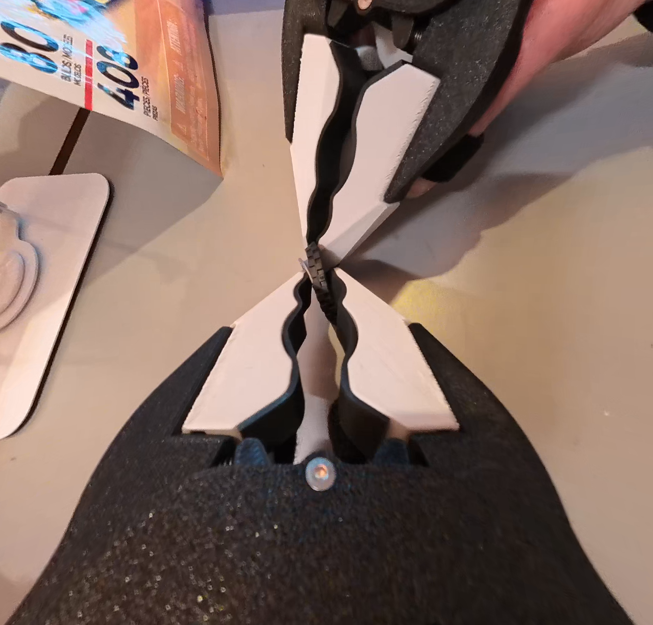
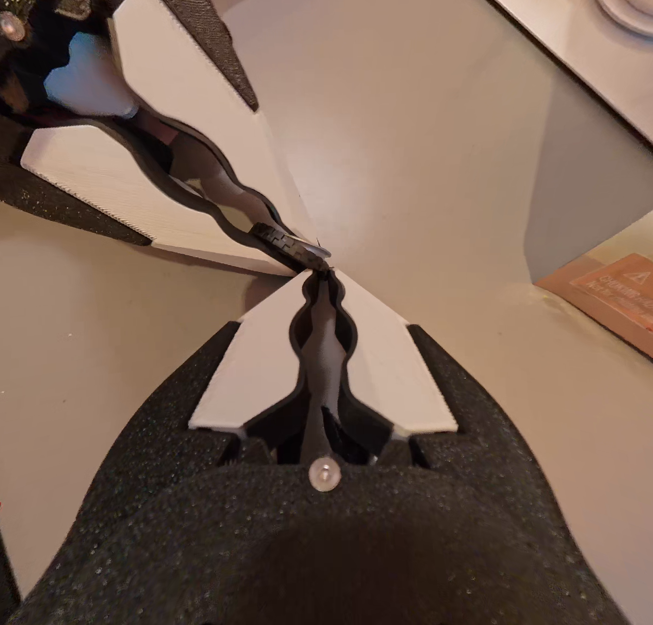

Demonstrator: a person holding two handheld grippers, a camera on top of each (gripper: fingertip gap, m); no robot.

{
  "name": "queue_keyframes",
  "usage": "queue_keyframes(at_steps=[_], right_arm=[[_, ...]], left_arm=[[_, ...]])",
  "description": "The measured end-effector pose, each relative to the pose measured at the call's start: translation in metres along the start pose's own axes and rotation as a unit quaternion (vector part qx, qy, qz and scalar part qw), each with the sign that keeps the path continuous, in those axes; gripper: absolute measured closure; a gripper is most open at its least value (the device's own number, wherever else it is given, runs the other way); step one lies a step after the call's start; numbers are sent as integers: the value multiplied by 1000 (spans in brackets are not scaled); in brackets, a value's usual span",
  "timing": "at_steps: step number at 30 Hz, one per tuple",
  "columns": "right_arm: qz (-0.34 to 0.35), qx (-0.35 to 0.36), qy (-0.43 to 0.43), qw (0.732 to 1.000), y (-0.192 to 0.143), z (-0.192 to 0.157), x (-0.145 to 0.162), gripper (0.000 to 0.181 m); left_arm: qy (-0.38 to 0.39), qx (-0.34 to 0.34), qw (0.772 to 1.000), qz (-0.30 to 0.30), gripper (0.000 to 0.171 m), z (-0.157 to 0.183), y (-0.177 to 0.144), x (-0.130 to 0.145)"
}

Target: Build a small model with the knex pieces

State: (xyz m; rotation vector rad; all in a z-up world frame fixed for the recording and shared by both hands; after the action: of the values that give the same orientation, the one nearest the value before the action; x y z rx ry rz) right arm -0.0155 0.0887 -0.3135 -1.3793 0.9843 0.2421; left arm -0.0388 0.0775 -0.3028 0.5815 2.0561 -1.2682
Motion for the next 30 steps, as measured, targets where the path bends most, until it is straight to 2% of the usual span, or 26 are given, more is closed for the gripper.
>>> queue_keyframes(at_steps=[6, 12, 28, 30], right_arm=[[9, -15, 33, 999, -2, 3, 4, 176], [15, -36, 49, 998, -3, 6, 5, 177], [2, -70, 37, 997, -1, 7, 4, 177], [3, -65, 23, 998, -1, 7, 4, 176]], left_arm=[[12, -15, 1000, 6, 167, 3, 2, -3], [58, -38, 998, 1, 166, 7, 1, -6], [114, -48, 992, 5, 165, 9, 2, -7], [89, -33, 995, 13, 164, 8, 2, -6]])
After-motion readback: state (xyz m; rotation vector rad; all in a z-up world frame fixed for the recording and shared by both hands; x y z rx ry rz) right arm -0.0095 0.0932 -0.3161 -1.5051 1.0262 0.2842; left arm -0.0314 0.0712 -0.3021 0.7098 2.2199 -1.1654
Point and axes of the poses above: each gripper's, where its closed fingertips meet, y out along the fingers, x out of its underside, z = x × y across the jaws, the point moved 2 cm from there along -y, back along the fingers, and after that the axes turned 6 degrees about -x, right-handed, at the moved point
